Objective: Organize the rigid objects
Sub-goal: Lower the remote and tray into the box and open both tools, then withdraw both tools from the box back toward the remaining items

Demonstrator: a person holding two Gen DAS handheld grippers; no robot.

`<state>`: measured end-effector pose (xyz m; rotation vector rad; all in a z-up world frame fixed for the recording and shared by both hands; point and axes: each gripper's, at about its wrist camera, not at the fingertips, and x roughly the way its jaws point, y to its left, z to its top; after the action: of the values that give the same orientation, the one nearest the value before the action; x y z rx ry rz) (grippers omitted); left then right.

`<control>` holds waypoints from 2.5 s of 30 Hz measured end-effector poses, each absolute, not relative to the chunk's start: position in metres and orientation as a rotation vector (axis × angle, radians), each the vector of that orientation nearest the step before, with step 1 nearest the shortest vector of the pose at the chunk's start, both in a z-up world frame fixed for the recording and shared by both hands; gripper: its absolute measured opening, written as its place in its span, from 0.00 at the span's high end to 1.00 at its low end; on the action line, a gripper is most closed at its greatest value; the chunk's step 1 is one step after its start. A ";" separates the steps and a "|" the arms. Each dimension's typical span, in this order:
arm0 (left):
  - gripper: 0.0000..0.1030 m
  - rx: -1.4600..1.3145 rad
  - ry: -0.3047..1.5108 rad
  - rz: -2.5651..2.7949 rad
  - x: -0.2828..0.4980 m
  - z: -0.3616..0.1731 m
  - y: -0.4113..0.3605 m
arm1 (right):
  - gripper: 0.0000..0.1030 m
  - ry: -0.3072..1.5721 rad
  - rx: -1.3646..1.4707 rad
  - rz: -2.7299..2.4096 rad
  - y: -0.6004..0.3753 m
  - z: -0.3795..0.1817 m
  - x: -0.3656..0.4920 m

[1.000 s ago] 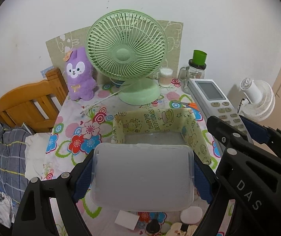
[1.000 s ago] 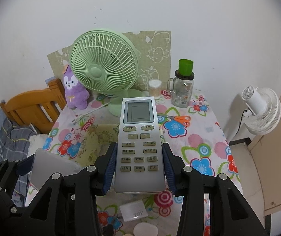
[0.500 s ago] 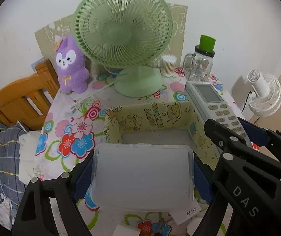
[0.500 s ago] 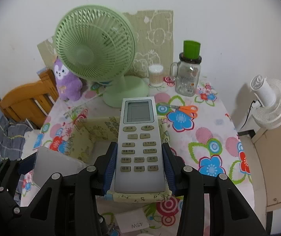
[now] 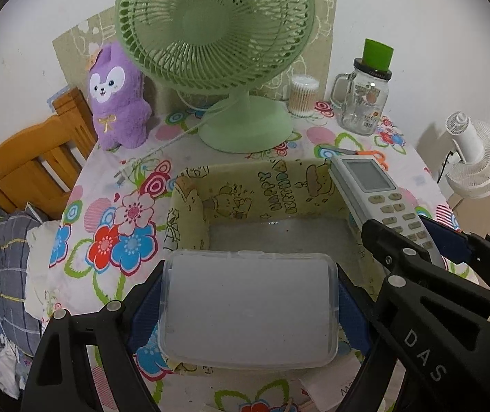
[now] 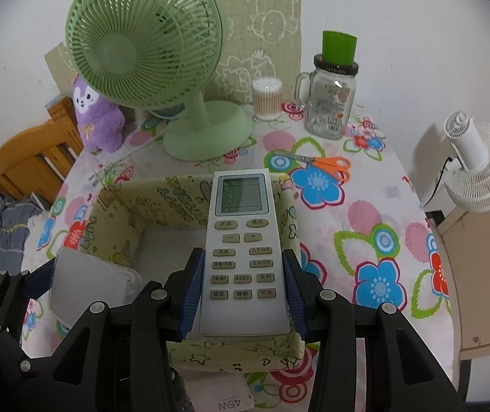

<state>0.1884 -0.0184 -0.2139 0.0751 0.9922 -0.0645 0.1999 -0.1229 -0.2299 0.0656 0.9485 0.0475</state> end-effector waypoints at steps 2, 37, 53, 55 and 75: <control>0.14 0.077 0.999 -0.064 0.190 -0.217 -0.018 | 0.54 0.959 0.081 0.048 -0.125 -0.235 0.202; 0.01 0.066 1.036 -0.072 0.194 -0.223 -0.022 | 0.07 0.940 0.050 -0.024 -0.125 -0.224 0.191; 0.01 0.066 0.969 -0.067 0.166 -0.193 -0.016 | 0.07 0.878 0.066 -0.017 -0.122 -0.196 0.161; 0.01 0.064 0.958 -0.068 0.161 -0.188 -0.015 | 0.07 0.874 0.068 -0.013 -0.121 -0.192 0.156; 0.01 0.060 0.874 -0.097 0.112 -0.146 -0.004 | 0.07 0.762 0.039 -0.034 -0.109 -0.147 0.099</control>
<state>0.1121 -0.0042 -0.1459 0.0603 0.8740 -0.0974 0.0988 -0.1090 -0.1466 0.0394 0.7624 -0.0341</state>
